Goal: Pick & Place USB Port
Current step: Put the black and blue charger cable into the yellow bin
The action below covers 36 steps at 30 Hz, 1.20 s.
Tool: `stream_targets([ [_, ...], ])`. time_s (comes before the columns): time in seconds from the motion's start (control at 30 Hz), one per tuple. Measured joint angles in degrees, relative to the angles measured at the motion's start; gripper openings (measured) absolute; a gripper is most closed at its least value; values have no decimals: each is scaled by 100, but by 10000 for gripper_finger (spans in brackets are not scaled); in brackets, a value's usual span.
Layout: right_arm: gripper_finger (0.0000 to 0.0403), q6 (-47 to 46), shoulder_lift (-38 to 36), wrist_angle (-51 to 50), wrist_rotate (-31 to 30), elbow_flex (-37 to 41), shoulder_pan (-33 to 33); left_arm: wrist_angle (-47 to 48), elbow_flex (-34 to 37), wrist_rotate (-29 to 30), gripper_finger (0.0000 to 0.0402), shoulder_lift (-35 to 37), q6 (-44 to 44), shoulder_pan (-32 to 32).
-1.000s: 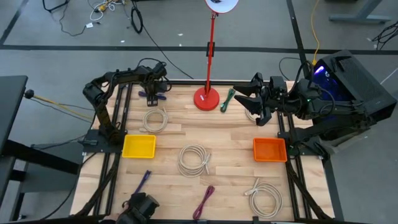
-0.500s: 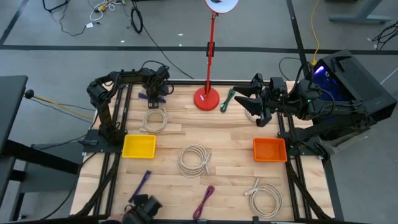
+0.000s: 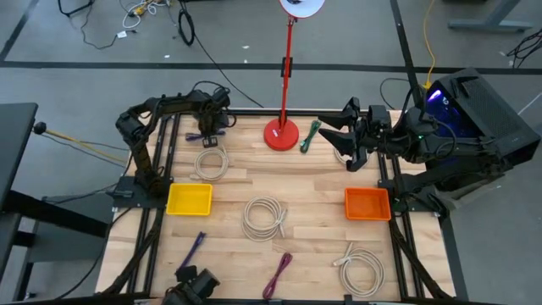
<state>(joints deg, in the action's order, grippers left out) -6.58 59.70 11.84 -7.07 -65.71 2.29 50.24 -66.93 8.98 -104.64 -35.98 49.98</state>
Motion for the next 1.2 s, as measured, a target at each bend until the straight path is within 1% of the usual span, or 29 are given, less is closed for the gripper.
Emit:
stream_targets([
  [0.2, 187, 130, -2, -166, 2, 0, -122, 784, -565, 43, 15, 506, 237, 0],
  [0.33, 187, 162, -2, -452, -97, 0, -328, 1656, -1222, 369, 15, 884, 441, -90],
  [0.43, 187, 219, 0, -767, -298, 0, -503, 2348, -1981, 605, 15, 1223, 622, -262],
  [0.53, 187, 259, 0, -917, -303, 0, -689, 3044, -2838, 815, 14, 1530, 825, -496],
  [0.67, 187, 317, 0, -952, -242, 0, -927, 3459, -3974, 561, 14, 1963, 1617, -853],
  [0.77, 187, 411, 0, -952, -237, 0, -1061, 3983, -4516, 573, 14, 2125, 2246, -1234],
  [0.83, 187, 439, 0, -952, -235, 0, -1128, 3930, -4515, 608, 14, 2330, 2563, -1526],
  [0.93, 187, 466, 0, -958, -71, 0, -1220, 3957, -4363, 306, 14, 2676, 3101, -1947],
  [1.07, 187, 447, -2, -974, 55, 0, -1281, 3959, -3659, -367, 14, 3026, 3939, -2550],
  [1.2, 187, 447, 0, -995, 67, 0, -1282, 3969, -2656, -820, 14, 3306, 4650, -3245],
])
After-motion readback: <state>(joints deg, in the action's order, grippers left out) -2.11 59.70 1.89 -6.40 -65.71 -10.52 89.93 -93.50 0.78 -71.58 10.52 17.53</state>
